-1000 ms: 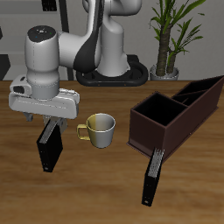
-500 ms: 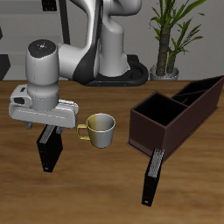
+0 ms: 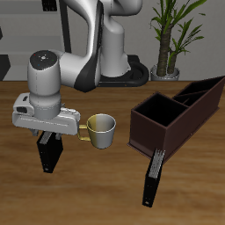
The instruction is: Place the right black book into the left desk caddy's front compartment
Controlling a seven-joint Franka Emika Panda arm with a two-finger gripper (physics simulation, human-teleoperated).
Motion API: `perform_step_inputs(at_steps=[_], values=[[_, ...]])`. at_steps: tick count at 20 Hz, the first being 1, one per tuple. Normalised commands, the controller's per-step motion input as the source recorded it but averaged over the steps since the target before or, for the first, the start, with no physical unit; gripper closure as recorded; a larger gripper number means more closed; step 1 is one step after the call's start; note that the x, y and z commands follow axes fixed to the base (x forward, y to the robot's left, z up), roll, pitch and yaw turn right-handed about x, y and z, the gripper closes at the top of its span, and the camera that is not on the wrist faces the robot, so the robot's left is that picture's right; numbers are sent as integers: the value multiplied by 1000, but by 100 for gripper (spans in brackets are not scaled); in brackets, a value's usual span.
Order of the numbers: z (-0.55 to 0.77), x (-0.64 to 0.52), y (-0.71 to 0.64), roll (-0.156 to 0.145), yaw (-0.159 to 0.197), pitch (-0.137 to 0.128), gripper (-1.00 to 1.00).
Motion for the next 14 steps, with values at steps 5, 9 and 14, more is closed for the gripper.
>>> perform_step_inputs(at_steps=[5, 9, 14], values=[[2, -61, -47, 0, 0, 1, 100], [52, -51, -58, -2, -23, -2, 100], [304, -84, 80, 5, 0, -45, 100]])
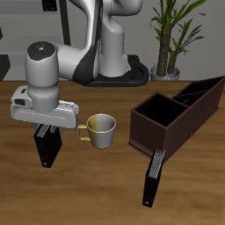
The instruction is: Place the right black book into the left desk caddy's front compartment
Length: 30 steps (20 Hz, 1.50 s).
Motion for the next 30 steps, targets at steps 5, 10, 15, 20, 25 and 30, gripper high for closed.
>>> perform_step_inputs(at_steps=[5, 10, 15, 20, 25, 30], values=[[542, -126, 24, -7, 27, -91, 100], [410, -103, -14, -8, 7, -60, 100], [494, -167, 10, -13, -21, -58, 100], [416, -282, 153, 25, -6, -67, 100], [399, -327, 221, 23, -20, -61, 100], [310, -298, 163, 3, -17, -40, 100]])
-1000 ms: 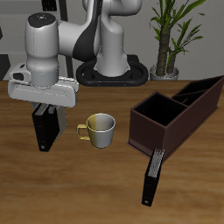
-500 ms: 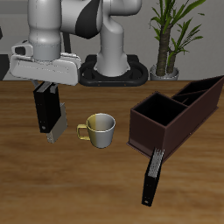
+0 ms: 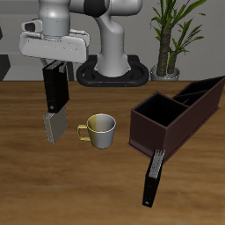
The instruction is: Place the right black book into the left desk caddy's front compartment
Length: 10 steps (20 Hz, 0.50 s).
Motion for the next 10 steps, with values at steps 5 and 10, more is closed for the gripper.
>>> perform_step_inputs(at_steps=[5, 10], values=[[295, -523, 213, -27, -78, -37, 100], [218, -398, 203, 15, -53, -33, 100]])
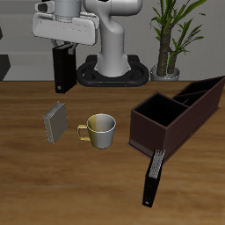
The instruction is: Place the right black book into the left desk caddy's front compartment
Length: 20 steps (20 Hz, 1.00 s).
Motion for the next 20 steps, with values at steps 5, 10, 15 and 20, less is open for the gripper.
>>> perform_step_inputs(at_steps=[5, 10, 15, 20], values=[[155, -413, 335, 16, -40, -16, 100], [-101, -253, 244, -14, -73, 13, 100], [-197, -212, 375, 16, -52, 35, 100], [-72, -366, 392, 7, -8, -9, 100]])
